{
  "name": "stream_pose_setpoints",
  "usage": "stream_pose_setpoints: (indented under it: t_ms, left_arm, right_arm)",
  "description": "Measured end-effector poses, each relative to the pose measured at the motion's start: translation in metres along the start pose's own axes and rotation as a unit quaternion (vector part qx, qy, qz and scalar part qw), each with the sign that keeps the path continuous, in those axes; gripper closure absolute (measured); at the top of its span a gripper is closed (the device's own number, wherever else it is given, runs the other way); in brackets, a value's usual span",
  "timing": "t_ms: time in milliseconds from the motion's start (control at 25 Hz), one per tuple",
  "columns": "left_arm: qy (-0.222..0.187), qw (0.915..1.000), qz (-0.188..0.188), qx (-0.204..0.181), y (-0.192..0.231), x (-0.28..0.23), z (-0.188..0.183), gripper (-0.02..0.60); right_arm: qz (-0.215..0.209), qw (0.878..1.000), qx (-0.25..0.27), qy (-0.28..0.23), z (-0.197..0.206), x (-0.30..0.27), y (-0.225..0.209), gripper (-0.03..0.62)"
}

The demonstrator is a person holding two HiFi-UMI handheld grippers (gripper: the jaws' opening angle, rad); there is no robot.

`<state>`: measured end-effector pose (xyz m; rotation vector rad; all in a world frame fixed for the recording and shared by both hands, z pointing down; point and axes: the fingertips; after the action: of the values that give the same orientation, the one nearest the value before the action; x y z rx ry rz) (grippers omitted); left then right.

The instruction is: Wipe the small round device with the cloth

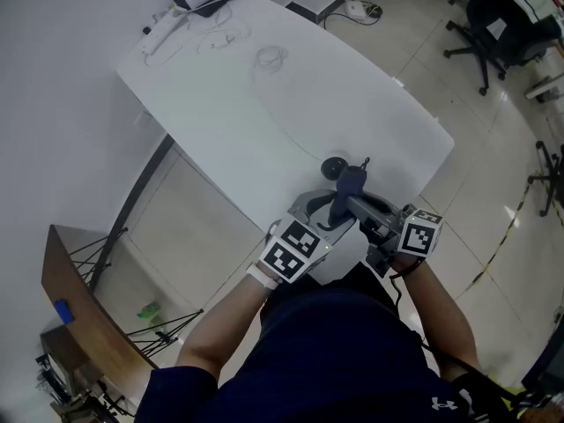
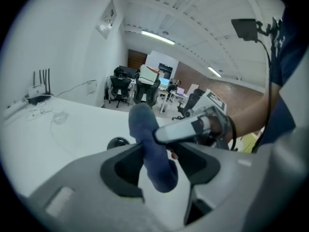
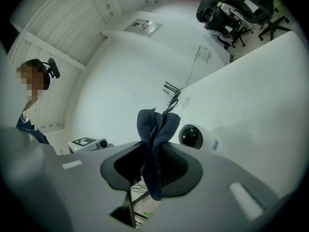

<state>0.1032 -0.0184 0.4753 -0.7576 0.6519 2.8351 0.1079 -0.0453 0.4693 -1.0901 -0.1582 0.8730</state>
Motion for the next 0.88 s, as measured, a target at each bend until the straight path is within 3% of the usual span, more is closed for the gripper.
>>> stream_pose_setpoints:
  t_ms: [200, 320, 440, 600, 800, 880]
  left_arm:
    - [-0.008, 1.0, -0.004, 0.001, -0.002, -0.003, -0.006, 0.303]
    - [-0.04, 0.9988, 0.009, 0.028, -0.001, 0.005, -0.017, 0.298]
    - [-0.072, 0.9955, 0.009, 0.061, 0.006, 0.016, -0.025, 0.316]
    - [-0.083, 0.9936, -0.015, 0.075, 0.028, 0.021, -0.022, 0.341]
    - [-0.089, 0.991, -0.073, 0.068, 0.065, 0.019, -0.018, 0.458]
    - [-0.098, 0.989, -0.084, 0.072, 0.076, 0.017, -0.017, 0.469]
  right_arm:
    - [0.021, 1.0, 0.01, -0.015, -0.007, -0.005, -0.002, 0.499]
    - [0.039, 0.999, 0.022, -0.029, -0.019, -0.002, -0.009, 0.511]
    - [0.067, 0.997, 0.019, -0.046, -0.034, 0.003, -0.026, 0.511]
    - [0.081, 0.995, 0.017, -0.048, -0.048, 0.003, -0.037, 0.511]
    - [0.072, 0.997, 0.036, -0.023, -0.049, -0.018, -0.033, 0.51]
    - [0.069, 0.997, 0.044, -0.01, -0.045, -0.027, -0.034, 0.51]
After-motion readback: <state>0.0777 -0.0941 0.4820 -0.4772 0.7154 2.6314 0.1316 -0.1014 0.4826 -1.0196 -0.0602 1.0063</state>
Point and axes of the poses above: the fingertips, and each gripper's own axes: x backward along the fingers, y to its left, z out of its underside, and after that the axes turned 10 degrees about z, right-handed
